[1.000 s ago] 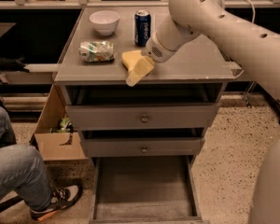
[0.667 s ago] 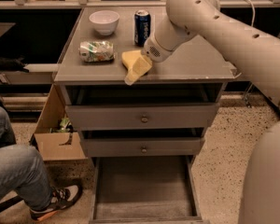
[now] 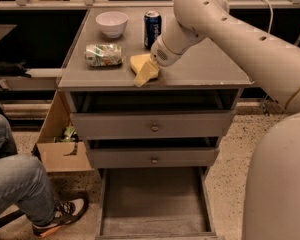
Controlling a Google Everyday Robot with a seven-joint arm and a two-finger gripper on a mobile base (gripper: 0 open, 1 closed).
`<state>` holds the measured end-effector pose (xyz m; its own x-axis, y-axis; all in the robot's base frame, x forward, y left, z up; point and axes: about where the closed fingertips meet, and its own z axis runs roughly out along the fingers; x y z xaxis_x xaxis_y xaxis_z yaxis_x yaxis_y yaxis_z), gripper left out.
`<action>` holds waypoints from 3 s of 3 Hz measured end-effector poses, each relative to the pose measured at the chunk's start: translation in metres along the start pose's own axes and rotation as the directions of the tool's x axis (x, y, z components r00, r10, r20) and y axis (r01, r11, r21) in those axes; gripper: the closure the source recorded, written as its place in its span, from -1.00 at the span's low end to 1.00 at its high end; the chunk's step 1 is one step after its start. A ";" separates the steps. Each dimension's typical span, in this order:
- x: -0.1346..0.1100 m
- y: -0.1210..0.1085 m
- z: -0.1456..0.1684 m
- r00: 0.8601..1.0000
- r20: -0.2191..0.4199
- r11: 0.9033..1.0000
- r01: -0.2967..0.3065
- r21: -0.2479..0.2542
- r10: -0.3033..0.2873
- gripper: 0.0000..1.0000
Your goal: Place sponge into bottom drawer
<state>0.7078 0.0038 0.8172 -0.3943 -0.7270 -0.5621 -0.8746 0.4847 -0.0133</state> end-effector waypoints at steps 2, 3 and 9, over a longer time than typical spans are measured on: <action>-0.003 0.000 -0.004 1.000 0.000 1.000 0.000 0.000 0.000 0.76; -0.018 0.006 -0.039 0.996 0.073 0.998 0.046 0.047 -0.049 1.00; 0.123 0.064 -0.137 0.930 0.091 0.934 0.358 -0.019 -0.355 1.00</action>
Offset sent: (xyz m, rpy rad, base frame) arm -0.0129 0.0008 0.1112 0.0673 -0.2557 0.0265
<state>0.5643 -0.1213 0.8603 -0.0307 -0.8041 -0.5937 -0.9629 0.1831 -0.1982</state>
